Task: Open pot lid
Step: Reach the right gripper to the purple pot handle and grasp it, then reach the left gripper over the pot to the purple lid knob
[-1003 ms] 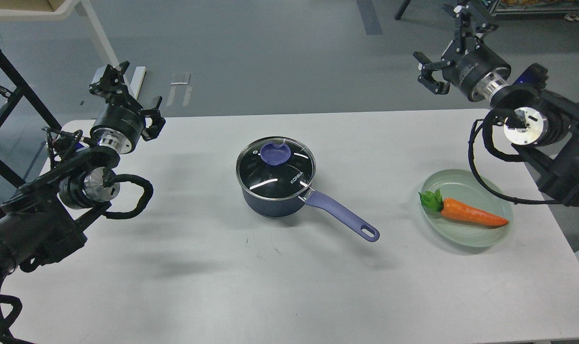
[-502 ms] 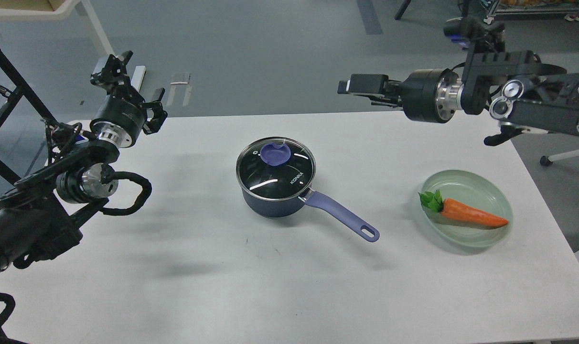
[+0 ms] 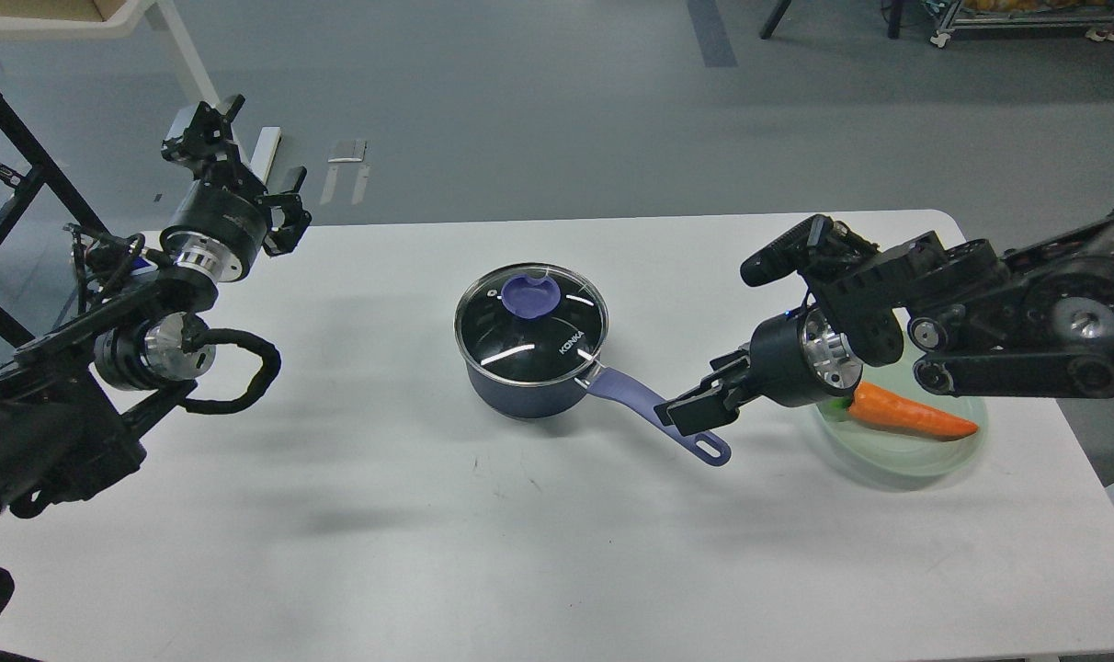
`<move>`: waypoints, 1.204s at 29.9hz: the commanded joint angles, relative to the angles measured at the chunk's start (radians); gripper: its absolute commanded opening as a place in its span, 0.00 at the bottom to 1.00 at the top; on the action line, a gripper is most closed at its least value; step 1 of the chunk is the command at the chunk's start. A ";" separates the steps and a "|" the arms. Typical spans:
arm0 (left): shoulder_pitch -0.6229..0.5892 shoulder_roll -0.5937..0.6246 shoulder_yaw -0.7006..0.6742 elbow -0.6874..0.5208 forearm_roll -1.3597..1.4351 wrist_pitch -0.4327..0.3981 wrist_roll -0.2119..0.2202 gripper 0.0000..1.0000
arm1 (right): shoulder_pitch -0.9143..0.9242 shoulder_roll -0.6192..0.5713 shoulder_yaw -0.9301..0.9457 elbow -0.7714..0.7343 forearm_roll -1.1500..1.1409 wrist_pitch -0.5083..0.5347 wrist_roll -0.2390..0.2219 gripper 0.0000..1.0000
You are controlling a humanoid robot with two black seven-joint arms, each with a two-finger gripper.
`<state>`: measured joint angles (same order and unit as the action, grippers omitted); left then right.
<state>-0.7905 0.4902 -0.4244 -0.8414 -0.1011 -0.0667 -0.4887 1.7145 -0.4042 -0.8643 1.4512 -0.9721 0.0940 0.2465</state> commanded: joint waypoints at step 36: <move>-0.039 0.011 0.001 -0.021 0.133 0.004 0.004 0.99 | -0.041 0.091 -0.005 -0.051 -0.010 -0.011 0.007 0.25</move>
<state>-0.8125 0.5109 -0.4238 -0.8567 -0.0637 -0.0684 -0.4869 1.6700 -0.3144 -0.8696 1.4005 -0.9815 0.0826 0.2533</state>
